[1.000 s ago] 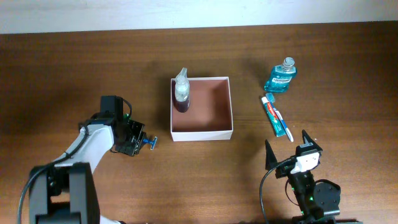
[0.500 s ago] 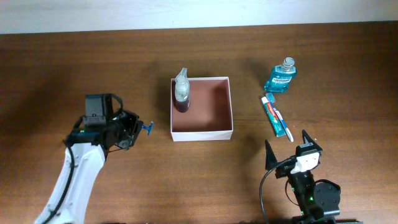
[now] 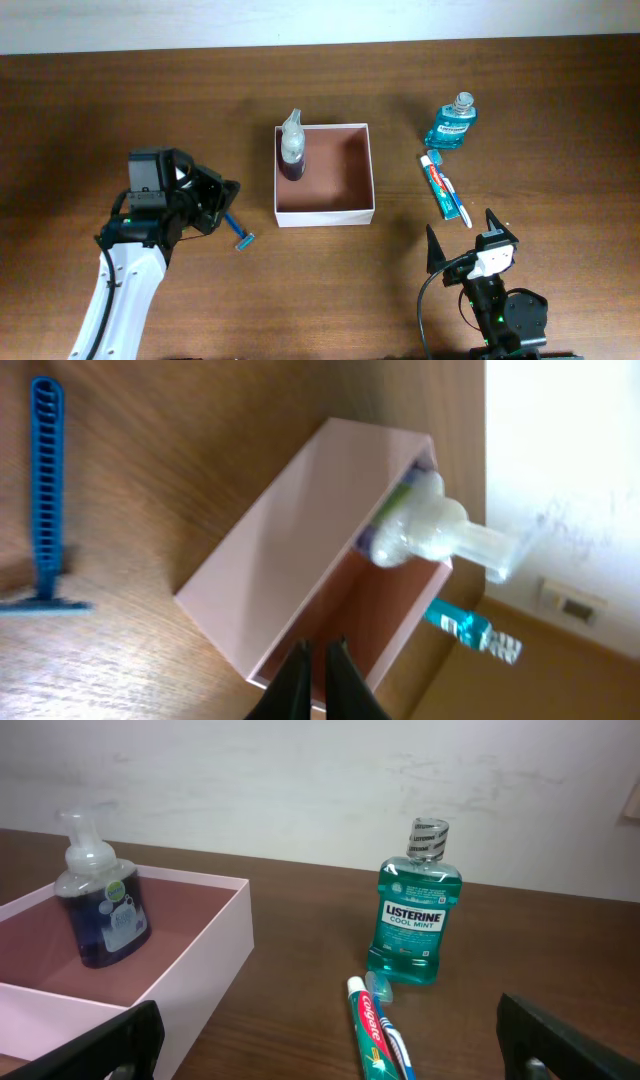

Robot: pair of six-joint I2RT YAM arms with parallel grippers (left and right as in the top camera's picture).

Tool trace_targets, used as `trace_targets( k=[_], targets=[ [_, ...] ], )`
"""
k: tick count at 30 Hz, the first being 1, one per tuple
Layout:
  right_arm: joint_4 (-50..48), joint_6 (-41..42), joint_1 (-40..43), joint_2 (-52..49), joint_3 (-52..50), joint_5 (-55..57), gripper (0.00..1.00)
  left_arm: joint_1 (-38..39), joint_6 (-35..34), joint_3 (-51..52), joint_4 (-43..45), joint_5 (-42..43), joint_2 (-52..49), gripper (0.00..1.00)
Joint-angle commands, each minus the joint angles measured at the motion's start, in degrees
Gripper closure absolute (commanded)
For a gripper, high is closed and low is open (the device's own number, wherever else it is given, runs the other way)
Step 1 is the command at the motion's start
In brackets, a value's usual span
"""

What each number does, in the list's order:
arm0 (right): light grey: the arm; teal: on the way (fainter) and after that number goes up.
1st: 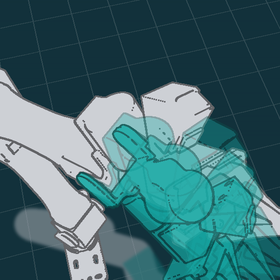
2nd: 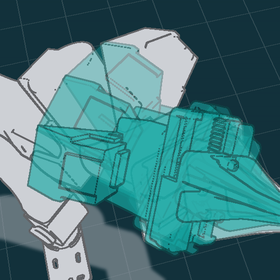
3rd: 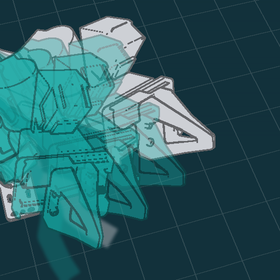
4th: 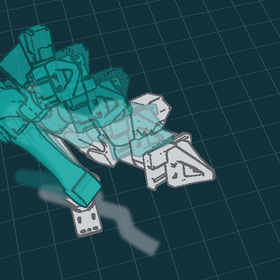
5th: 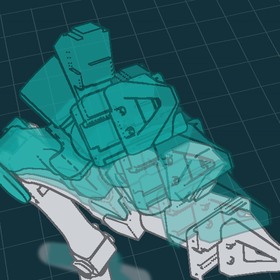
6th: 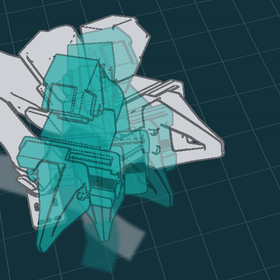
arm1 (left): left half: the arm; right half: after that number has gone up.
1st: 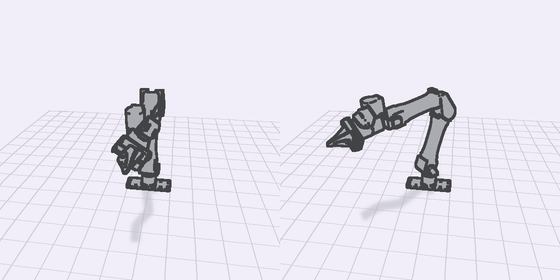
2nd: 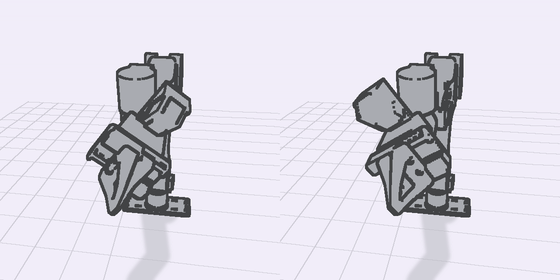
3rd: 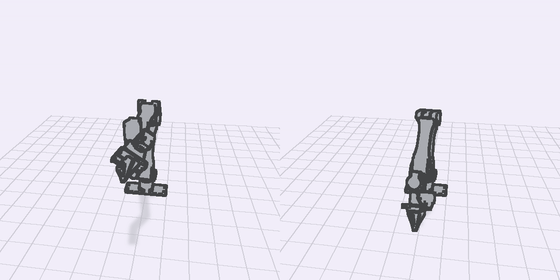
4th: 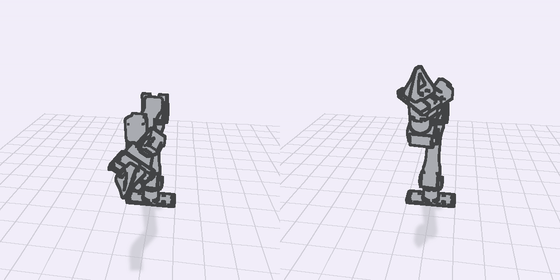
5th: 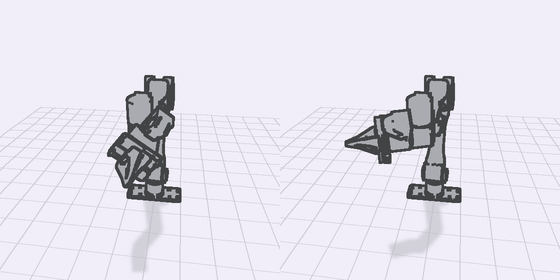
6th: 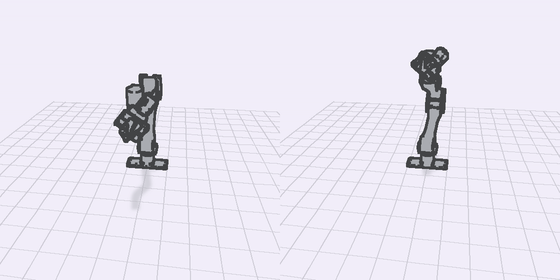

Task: Pack container
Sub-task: 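Lower the left gripper and close it on the blue razor handle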

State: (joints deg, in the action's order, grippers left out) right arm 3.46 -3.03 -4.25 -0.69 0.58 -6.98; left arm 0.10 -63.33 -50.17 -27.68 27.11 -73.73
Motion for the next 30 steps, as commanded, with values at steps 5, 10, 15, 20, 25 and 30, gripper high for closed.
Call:
trace_targets(
  k=[5,10,15,20,25,30],
  targets=[
    [0.3,0.0,0.2,0.3,-0.3,-0.1,0.01,0.7,3.3,0.0,-0.5,-3.2,0.9,0.77],
    [0.3,0.0,0.2,0.3,-0.3,-0.1,0.01,0.7,5.4,0.1,-5.2,-14.6,0.5,0.69],
    [0.3,0.0,0.2,0.3,-0.3,-0.1,0.01,0.7,15.1,0.2,-5.9,-20.6,-0.7,0.57],
    [0.3,0.0,0.2,0.3,-0.3,-0.1,0.01,0.7,22.6,0.2,-5.1,-20.8,-2.3,0.46],
    [0.3,0.0,0.2,0.3,-0.3,-0.1,0.01,0.7,28.8,0.2,-2.9,-21.0,-5.6,0.47],
    [0.3,0.0,0.2,0.3,-0.3,-0.1,0.01,1.9,34.2,0.2,-0.9,-20.9,-10.2,0.47]
  ],
)
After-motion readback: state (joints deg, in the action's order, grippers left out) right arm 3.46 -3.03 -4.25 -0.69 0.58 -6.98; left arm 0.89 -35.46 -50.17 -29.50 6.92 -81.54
